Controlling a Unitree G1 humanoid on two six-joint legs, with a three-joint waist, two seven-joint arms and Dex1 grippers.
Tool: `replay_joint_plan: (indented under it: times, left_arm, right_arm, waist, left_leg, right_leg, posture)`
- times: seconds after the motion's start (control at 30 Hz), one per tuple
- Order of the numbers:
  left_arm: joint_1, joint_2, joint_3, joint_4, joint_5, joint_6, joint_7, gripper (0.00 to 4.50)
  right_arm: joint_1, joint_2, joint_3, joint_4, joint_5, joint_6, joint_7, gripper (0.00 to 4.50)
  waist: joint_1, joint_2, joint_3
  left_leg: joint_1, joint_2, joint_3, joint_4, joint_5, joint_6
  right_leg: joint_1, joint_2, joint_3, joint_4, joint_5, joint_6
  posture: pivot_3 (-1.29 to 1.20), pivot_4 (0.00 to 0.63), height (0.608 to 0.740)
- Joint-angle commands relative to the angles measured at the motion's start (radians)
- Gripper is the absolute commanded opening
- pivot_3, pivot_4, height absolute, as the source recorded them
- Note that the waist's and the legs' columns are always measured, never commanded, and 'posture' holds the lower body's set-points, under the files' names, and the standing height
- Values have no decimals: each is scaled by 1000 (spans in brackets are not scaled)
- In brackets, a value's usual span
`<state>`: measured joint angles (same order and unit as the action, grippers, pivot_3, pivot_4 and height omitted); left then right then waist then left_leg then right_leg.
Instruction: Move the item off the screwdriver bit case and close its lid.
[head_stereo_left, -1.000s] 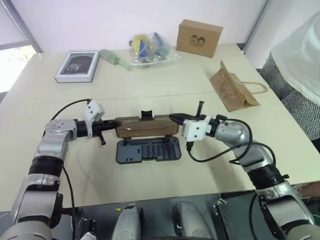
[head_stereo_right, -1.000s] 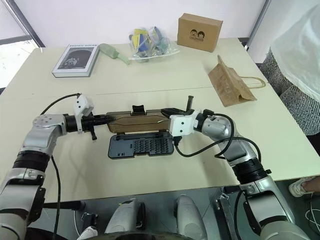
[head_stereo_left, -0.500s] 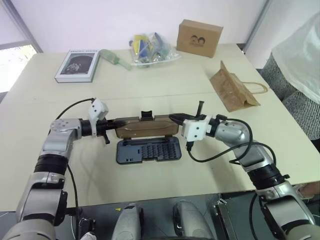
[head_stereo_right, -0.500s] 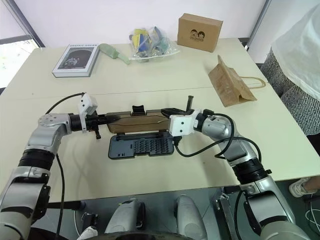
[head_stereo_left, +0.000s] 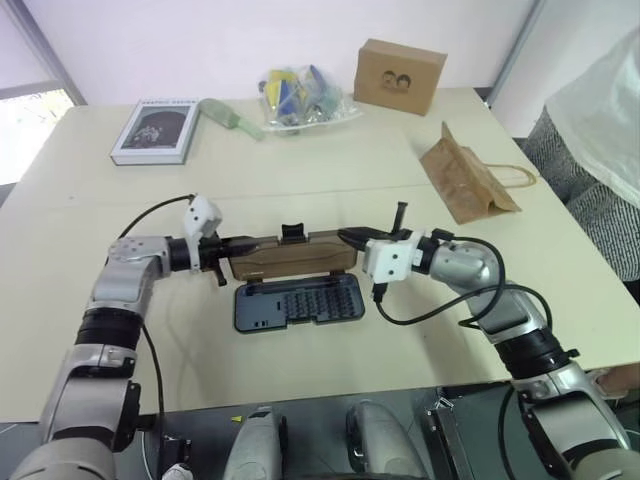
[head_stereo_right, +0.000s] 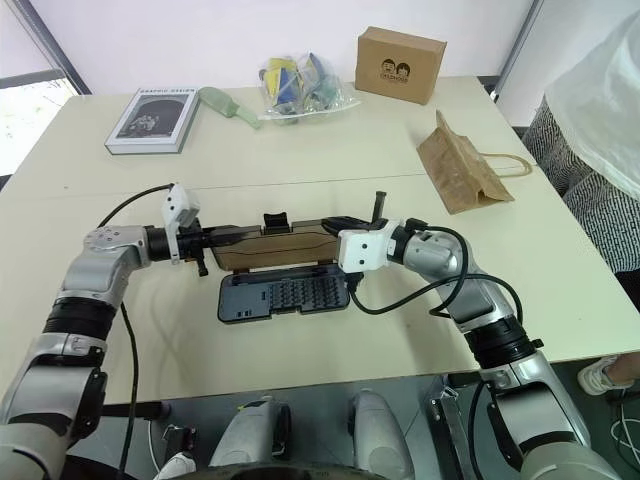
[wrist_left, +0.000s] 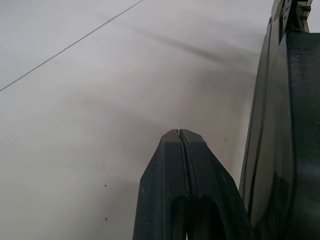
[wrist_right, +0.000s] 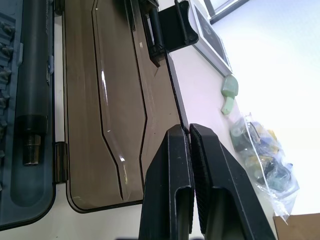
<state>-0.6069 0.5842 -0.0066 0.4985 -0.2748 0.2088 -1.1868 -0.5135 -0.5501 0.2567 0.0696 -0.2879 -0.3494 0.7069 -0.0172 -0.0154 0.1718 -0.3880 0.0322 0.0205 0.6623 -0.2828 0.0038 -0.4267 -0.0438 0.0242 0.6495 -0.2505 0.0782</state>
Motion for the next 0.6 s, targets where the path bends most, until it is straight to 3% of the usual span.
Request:
replay_joint_plan:
  times: [0.03, 0.07, 0.17, 0.4, 0.6]
  left_arm:
    - [-12, 0, 13, -23, -6, -19, -1, 0]
    - [-12, 0, 12, -21, -4, -21, -1, 0]
    - [-16, -2, 11, -13, 1, -28, 0, 0]
    - [-21, -7, 10, -1, 5, -44, 3, 0]
    - [-26, -7, 8, -5, 6, -49, 0, 0]
  right_arm:
    - [13, -11, 17, -11, 10, 10, 29, 35]
    - [14, -12, 16, -13, 14, 14, 33, 35]
    - [18, -22, 16, -27, 31, 40, 65, 1003]
    - [23, -70, 10, -83, 73, 115, 163, 4487]
    - [17, -168, -90, -190, 181, 285, 257, 4487]
  waist:
    - [0, 0, 0]
    - [1, 0, 0]
    - [2, 0, 0]
    - [4, 0, 0]
    - [5, 0, 0]
  left_leg:
    - [0, 0, 0, 0, 0, 0]
    - [0, 0, 0, 0, 0, 0]
    - [0, 0, 0, 0, 0, 0]
    - [-1, 0, 0, 1, 0, 0]
    - [-1, 0, 0, 1, 0, 0]
  right_leg:
    - [0, 0, 0, 0, 0, 0]
    - [0, 0, 0, 0, 0, 0]
    - [0, 0, 0, 0, 0, 0]
    - [0, 0, 0, 0, 0, 0]
    - [0, -1, -1, 0, 0, 0]
  posture:
    - [0, 150, 740]
    - [0, 150, 740]
    - [0, 150, 740]
    - [0, 150, 740]
    - [0, 150, 740]
